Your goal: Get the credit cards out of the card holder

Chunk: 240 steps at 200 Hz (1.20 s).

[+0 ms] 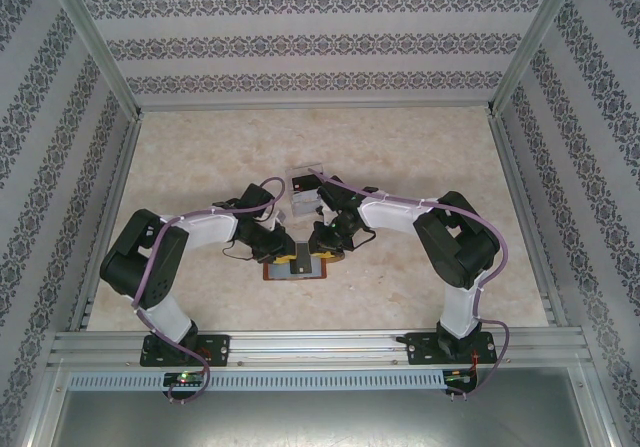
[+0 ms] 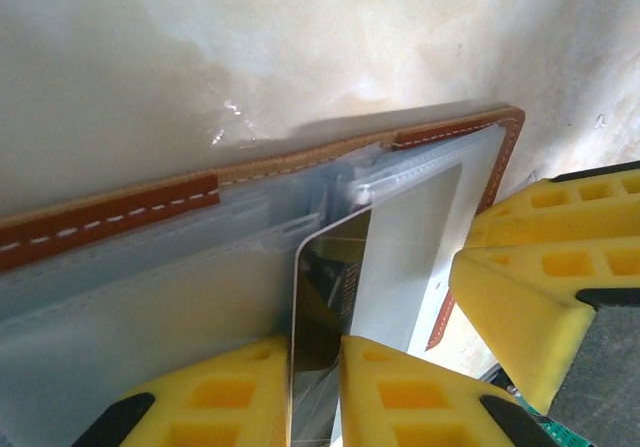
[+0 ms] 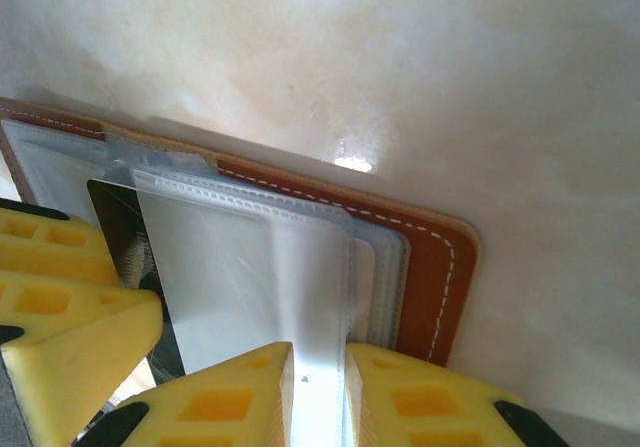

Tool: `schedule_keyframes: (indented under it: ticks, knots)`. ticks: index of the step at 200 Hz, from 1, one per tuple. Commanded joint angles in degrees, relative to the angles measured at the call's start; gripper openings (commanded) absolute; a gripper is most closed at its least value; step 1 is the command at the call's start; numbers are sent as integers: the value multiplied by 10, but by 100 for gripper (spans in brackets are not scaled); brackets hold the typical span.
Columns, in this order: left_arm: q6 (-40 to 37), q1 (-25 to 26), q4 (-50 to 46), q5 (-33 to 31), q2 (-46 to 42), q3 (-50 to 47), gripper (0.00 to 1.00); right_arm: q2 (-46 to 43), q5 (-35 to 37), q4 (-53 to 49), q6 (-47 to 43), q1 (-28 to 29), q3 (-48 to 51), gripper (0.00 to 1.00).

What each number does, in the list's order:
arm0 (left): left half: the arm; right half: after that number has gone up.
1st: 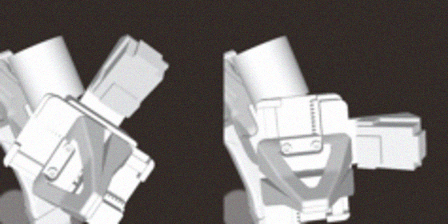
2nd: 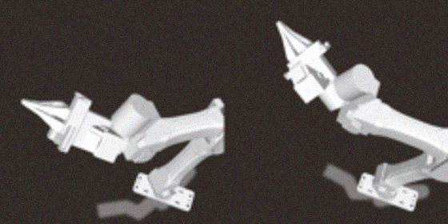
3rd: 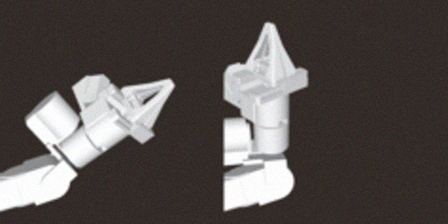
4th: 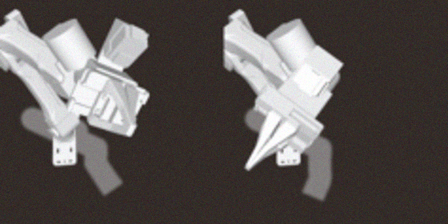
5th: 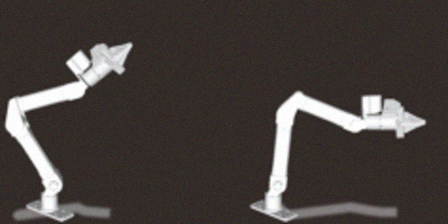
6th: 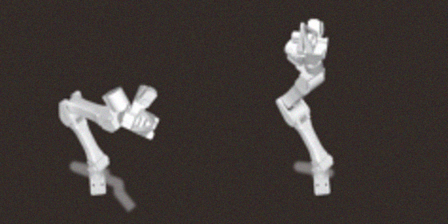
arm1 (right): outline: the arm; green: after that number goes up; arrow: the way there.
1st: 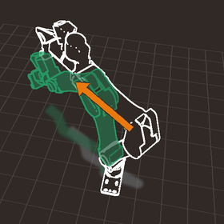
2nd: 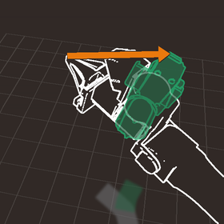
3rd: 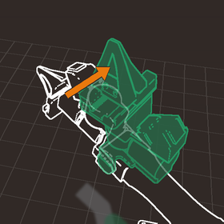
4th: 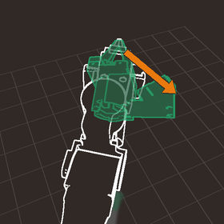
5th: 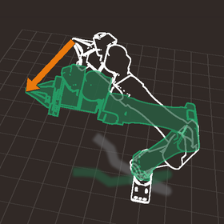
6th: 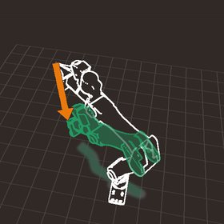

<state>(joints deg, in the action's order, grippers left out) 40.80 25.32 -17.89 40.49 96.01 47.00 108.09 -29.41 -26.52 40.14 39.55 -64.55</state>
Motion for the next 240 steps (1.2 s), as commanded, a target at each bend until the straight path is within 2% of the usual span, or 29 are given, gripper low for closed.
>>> schedule_keyframes:
  ticks: [1, 50, 101, 240]
  knots:
    - [-9, -9, 4, 3, -19, -1, 17, 24, 23, -29, -10, 9, 2, 23]
    - [-35, -12, -42, -14, -43, 1, 14, 24, 24, -32, -11, 9, 0, 23]
    - [-82, -14, -127, -62, -52, 24, 14, 26, 24, -34, -13, 9, -1, 23]
    - [-100, -14, -189, -121, -104, 53, 10, 22, 25, -37, -16, 9, -2, 23]
